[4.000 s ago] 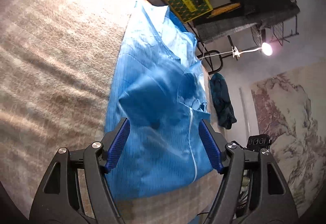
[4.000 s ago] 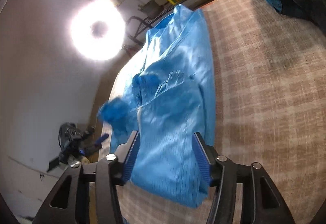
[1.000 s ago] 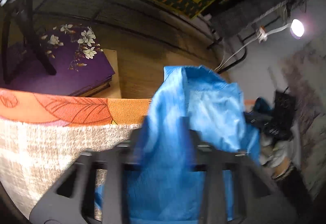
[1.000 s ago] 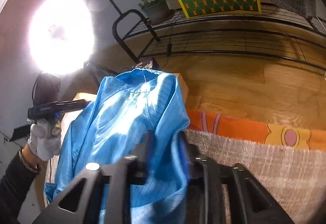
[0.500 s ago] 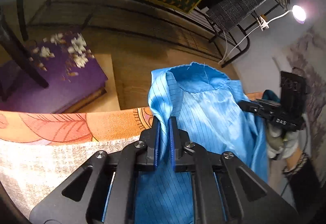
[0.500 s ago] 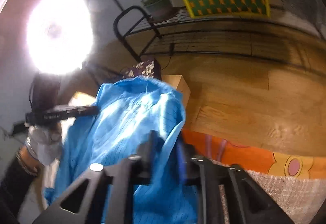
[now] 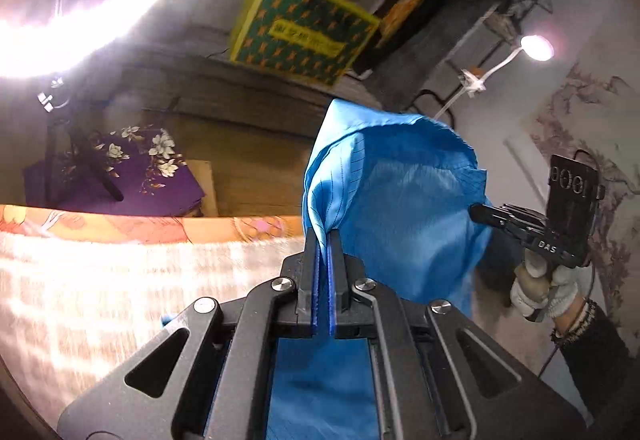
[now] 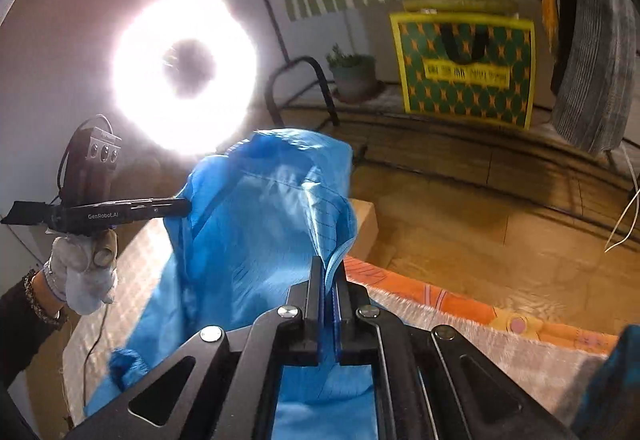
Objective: Fold large clothes
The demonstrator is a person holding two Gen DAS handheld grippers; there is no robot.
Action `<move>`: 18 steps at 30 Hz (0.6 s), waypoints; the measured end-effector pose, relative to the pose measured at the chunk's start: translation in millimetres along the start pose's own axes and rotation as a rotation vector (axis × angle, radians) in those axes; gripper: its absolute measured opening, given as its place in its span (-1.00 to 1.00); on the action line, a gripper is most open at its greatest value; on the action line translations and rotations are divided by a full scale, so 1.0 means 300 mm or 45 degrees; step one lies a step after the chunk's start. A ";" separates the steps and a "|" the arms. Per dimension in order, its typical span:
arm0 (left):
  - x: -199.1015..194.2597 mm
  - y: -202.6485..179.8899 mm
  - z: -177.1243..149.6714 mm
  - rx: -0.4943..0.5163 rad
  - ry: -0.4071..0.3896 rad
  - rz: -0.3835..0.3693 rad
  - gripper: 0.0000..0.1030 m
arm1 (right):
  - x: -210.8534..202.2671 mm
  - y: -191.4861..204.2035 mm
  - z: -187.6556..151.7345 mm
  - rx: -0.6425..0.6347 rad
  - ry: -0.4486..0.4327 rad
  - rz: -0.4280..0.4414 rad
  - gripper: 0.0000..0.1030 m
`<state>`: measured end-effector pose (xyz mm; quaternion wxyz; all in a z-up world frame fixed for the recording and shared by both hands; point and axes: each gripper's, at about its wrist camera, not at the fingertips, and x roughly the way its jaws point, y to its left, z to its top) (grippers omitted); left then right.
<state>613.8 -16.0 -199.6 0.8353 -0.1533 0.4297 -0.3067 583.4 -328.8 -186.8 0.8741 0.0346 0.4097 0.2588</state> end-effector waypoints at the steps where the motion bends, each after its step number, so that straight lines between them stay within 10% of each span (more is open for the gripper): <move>1: -0.037 -0.023 -0.010 0.007 -0.012 0.007 -1.00 | -0.033 0.023 -0.002 -0.008 -0.010 0.004 -1.00; 18: -0.568 -0.422 -0.540 0.132 -0.066 0.024 -1.00 | -0.561 0.554 -0.405 -0.167 -0.051 0.075 -1.00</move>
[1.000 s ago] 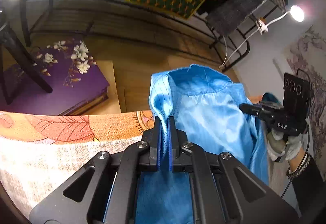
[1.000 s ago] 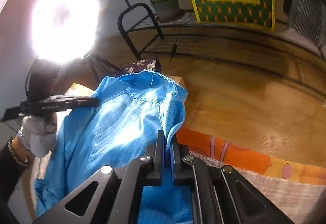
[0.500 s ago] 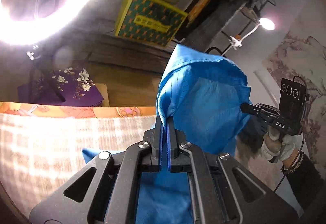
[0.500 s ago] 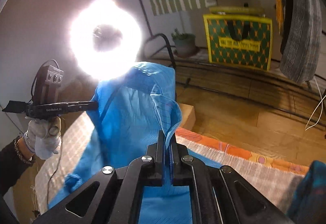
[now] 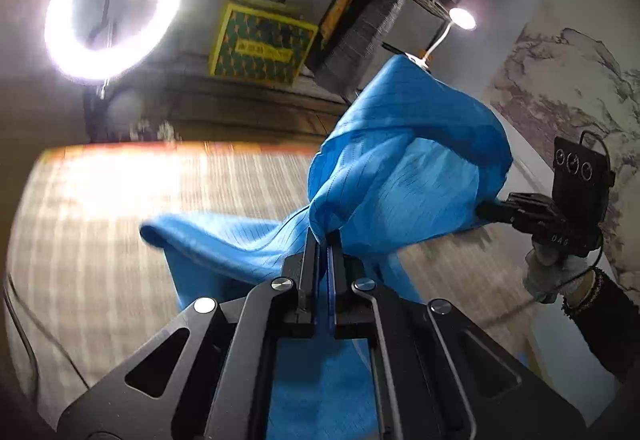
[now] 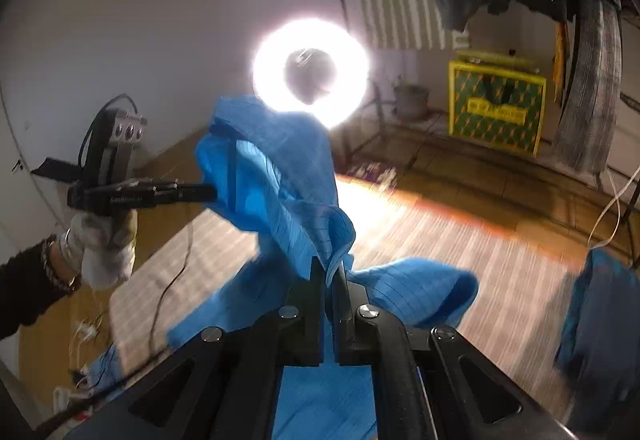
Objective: Fold large clothes
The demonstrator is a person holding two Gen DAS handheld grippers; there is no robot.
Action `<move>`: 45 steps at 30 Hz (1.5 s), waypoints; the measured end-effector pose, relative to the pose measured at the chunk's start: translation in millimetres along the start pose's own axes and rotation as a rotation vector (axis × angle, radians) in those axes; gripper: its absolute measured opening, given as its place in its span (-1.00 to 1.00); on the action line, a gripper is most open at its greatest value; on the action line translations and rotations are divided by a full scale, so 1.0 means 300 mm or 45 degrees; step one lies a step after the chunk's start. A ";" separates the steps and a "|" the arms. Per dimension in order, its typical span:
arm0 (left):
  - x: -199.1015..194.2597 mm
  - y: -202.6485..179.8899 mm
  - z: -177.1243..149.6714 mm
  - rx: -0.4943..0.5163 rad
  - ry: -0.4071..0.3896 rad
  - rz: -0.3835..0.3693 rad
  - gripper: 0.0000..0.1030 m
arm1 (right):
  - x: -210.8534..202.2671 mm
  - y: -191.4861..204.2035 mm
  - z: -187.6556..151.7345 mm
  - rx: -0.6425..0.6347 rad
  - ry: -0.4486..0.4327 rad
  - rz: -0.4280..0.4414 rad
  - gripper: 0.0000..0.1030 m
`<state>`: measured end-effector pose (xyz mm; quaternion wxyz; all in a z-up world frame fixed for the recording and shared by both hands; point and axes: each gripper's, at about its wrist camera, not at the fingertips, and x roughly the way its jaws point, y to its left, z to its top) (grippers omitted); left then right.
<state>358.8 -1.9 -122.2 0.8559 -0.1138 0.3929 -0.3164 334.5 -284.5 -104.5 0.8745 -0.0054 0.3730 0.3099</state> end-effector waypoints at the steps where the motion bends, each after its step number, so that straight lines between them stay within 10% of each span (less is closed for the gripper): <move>1: -0.021 -0.013 -0.060 -0.014 0.007 0.000 -1.00 | -0.011 0.022 -0.041 0.004 0.017 0.007 -1.00; 12: -0.019 -0.021 -0.551 -0.111 0.199 0.104 -1.00 | 0.027 0.197 -0.448 0.008 0.235 0.000 -1.00; 17: -0.050 -0.023 -0.615 -0.141 0.228 0.121 -0.99 | 0.028 0.190 -0.514 0.027 0.256 -0.041 -0.76; 21: -0.172 -0.028 -0.613 -0.156 0.165 0.123 -0.99 | -0.084 0.207 -0.493 0.033 0.171 -0.046 -0.37; 27: -0.526 -0.100 -0.577 -0.161 -0.042 0.126 -0.97 | -0.413 0.256 -0.454 0.062 -0.042 -0.040 -0.32; 32: -0.808 -0.201 -0.509 -0.135 -0.182 0.155 -0.41 | -0.693 0.302 -0.439 0.059 -0.191 -0.078 -0.31; 37: -1.043 -0.264 -0.455 -0.202 -0.271 0.116 -0.24 | -0.935 0.381 -0.424 0.011 -0.292 -0.158 -0.31; 45: -1.198 -0.306 -0.408 -0.265 -0.310 0.076 0.28 | -1.055 0.377 -0.430 0.040 -0.326 -0.199 0.00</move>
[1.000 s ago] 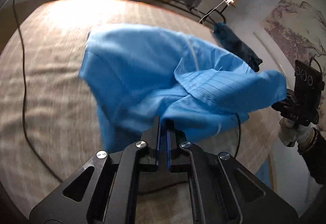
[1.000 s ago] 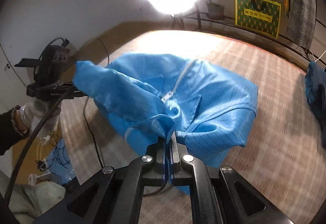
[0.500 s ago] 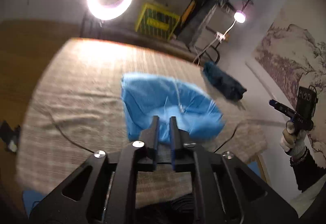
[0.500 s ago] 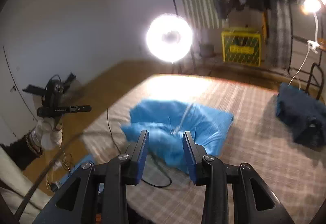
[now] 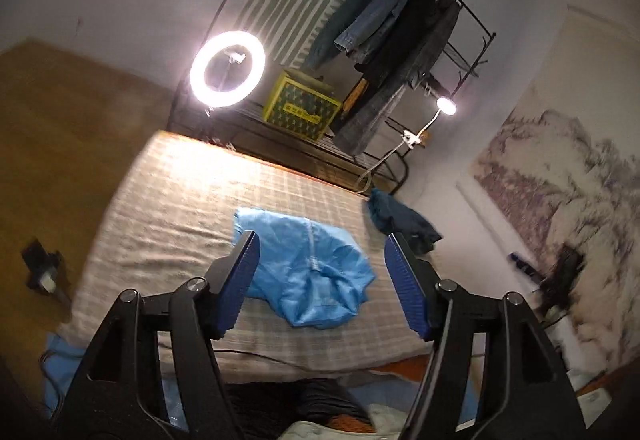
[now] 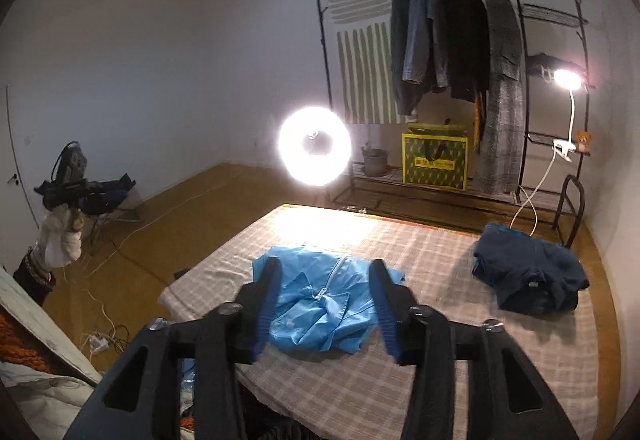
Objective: Fold large clothes
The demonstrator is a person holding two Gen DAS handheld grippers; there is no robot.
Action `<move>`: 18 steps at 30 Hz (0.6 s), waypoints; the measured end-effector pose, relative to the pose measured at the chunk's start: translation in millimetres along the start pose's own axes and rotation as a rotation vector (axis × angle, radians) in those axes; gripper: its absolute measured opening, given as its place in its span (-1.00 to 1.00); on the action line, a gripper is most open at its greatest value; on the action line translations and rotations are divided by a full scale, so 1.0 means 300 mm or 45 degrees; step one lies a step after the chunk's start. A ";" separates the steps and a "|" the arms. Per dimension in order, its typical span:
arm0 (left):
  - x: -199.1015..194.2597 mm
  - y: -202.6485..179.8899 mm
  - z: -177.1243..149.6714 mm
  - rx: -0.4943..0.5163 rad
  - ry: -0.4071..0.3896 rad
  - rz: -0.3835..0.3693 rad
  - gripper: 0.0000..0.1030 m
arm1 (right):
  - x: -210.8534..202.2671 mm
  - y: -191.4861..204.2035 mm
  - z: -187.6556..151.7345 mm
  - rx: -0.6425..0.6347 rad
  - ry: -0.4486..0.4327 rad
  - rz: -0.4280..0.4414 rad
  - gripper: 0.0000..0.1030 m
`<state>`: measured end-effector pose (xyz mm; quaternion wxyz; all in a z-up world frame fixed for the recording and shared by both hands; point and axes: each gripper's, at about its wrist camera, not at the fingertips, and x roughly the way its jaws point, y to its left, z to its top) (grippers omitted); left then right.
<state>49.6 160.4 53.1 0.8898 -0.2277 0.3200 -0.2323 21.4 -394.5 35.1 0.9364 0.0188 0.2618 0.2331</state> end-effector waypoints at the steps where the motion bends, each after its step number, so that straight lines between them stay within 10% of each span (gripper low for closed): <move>1: 0.017 0.015 -0.008 -0.024 0.020 -0.013 0.28 | 0.015 -0.013 -0.015 0.023 0.010 0.010 0.00; 18: 0.972 0.433 -0.141 -0.272 0.382 0.139 0.28 | 0.787 -0.330 -0.430 0.649 0.423 0.061 0.13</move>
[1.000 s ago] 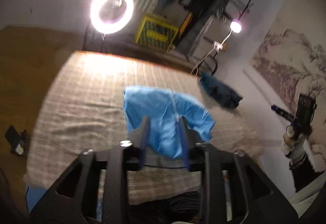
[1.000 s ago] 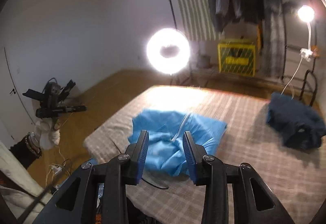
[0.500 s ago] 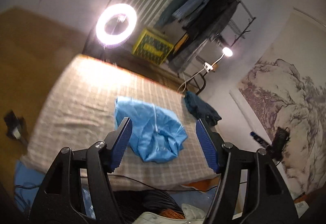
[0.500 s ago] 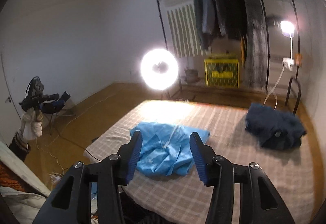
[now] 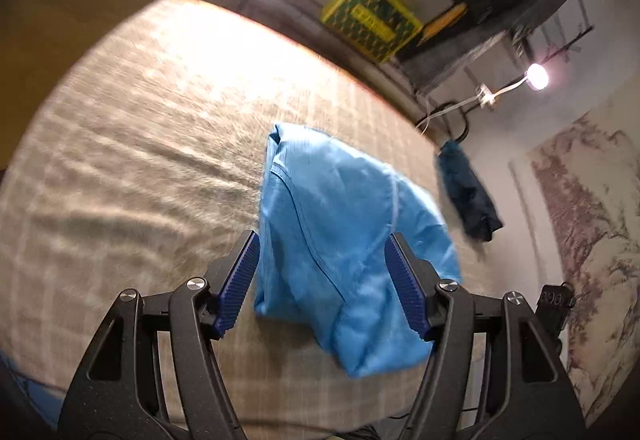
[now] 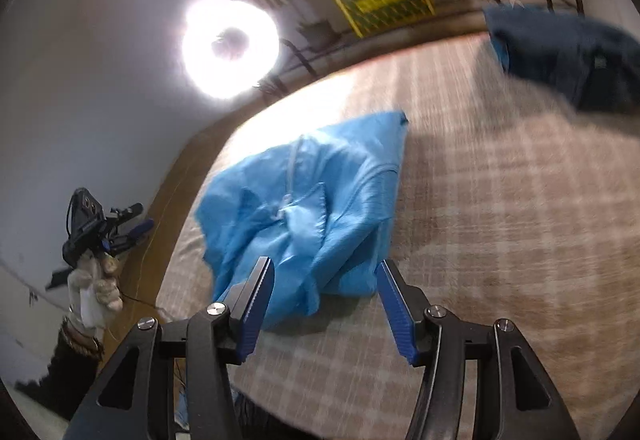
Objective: Fold large clothes
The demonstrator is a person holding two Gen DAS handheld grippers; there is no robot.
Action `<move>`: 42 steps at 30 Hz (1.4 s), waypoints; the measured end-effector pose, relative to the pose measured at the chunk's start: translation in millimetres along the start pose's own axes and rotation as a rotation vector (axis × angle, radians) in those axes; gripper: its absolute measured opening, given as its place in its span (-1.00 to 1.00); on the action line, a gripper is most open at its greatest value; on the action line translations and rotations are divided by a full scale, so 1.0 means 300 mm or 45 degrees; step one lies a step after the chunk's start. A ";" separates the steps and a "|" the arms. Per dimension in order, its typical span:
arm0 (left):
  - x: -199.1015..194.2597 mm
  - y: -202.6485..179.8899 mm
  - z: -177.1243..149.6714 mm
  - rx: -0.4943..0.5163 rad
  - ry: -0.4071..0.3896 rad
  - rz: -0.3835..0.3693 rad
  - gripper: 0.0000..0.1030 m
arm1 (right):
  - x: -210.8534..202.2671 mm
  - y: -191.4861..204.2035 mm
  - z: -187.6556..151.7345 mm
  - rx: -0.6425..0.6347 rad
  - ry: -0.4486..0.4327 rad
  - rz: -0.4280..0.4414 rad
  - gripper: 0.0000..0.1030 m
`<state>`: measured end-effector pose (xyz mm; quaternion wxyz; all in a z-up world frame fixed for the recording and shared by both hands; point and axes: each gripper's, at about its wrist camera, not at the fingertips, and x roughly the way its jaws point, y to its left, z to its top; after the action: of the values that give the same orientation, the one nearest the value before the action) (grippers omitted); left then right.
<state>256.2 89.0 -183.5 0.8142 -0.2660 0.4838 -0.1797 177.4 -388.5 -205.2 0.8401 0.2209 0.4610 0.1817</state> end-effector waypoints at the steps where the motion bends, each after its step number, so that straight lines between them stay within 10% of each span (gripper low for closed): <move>1: 0.038 0.002 0.009 0.005 0.017 0.013 0.28 | 0.029 -0.011 0.007 0.025 0.011 0.010 0.13; 7: 0.220 0.054 0.054 -0.039 0.103 0.015 0.28 | 0.191 -0.082 0.039 0.120 0.072 -0.010 0.11; 10: 0.264 0.103 0.046 -0.125 0.155 -0.075 -0.89 | 0.237 -0.120 0.042 0.180 0.085 0.037 -0.26; 11: 0.273 0.118 0.039 -0.152 0.171 -0.098 -0.97 | 0.254 -0.127 0.041 0.192 0.106 0.065 -0.62; 12: 0.272 0.128 0.035 -0.171 0.174 -0.121 -0.97 | 0.264 -0.128 0.040 0.196 0.117 0.083 -0.90; 16: 0.227 0.173 -0.025 -0.276 0.187 -0.299 -0.97 | 0.222 -0.107 0.042 0.194 0.075 0.159 -1.00; 21: 0.268 0.278 -0.043 -0.308 0.225 -0.188 -0.97 | 0.142 -0.111 0.026 0.241 -0.002 0.336 -1.00; 34: 0.256 0.192 -0.044 -0.069 0.239 0.006 -0.80 | 0.252 -0.101 -0.026 0.125 0.193 0.065 -1.00; 38: 0.146 0.158 -0.052 0.012 0.172 0.060 -0.42 | 0.200 -0.034 0.003 -0.056 0.221 -0.118 -0.35; 42: 0.078 0.083 -0.034 0.083 0.070 0.028 -0.42 | 0.092 -0.013 0.065 -0.116 0.047 -0.123 -0.35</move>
<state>259.2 93.4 -218.8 0.8107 -0.2287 0.5029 -0.1937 208.6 -381.6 -217.3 0.8484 0.1566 0.4777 0.1657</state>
